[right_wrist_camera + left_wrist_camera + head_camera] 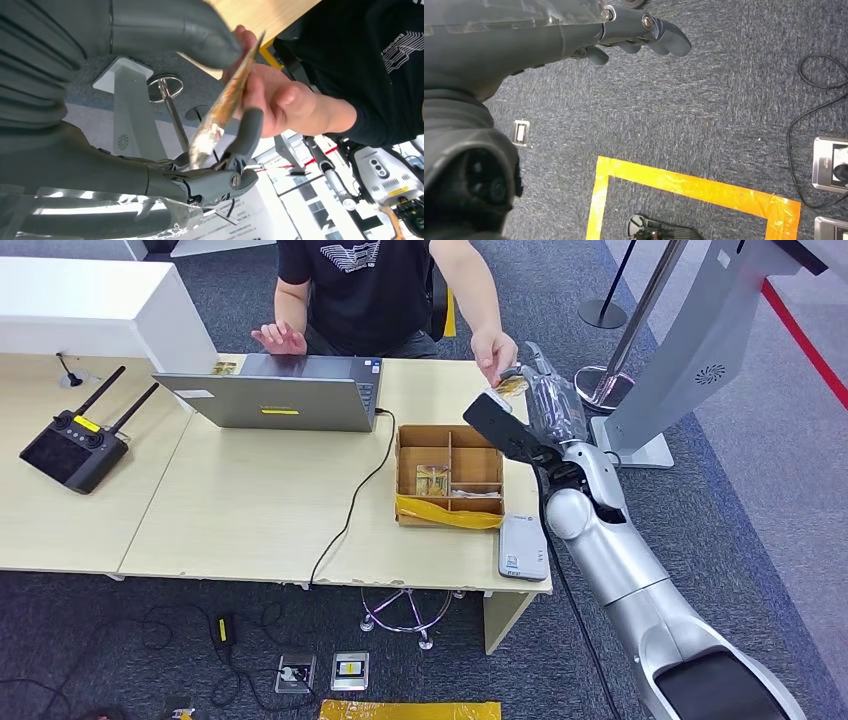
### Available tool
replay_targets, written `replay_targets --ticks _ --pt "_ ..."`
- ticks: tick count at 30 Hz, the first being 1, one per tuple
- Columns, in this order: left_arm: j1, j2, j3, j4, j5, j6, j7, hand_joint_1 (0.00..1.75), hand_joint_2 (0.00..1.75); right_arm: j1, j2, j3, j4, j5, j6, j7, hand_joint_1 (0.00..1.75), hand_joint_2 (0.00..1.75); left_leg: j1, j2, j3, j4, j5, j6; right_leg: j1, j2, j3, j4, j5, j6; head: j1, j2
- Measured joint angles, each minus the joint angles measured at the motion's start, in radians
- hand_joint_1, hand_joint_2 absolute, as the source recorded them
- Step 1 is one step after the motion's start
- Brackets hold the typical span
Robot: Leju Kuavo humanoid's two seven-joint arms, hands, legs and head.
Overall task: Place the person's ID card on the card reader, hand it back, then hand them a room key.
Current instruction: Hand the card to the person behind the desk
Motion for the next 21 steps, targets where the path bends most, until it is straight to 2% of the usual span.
replay_targets --ticks 12,21 --pt "0.003 0.0 -0.001 0.0 0.014 0.006 -0.002 0.0 0.0 0.0 0.016 0.002 -0.003 0.021 0.007 0.014 0.0 0.0 0.0 0.0 0.0 0.0 0.0 0.0 0.0 0.0 0.0 0.0 0.0 0.0 0.0 0.0" --pt "0.015 0.002 -0.001 0.0 0.02 0.004 -0.007 0.0 0.0 0.053 -0.005 0.002 -0.115 0.019 0.097 0.074 0.0 0.0 0.0 0.0 0.0 0.0 0.0 0.0 0.0 0.0 0.0 0.0 0.0 0.0 0.0 0.0"
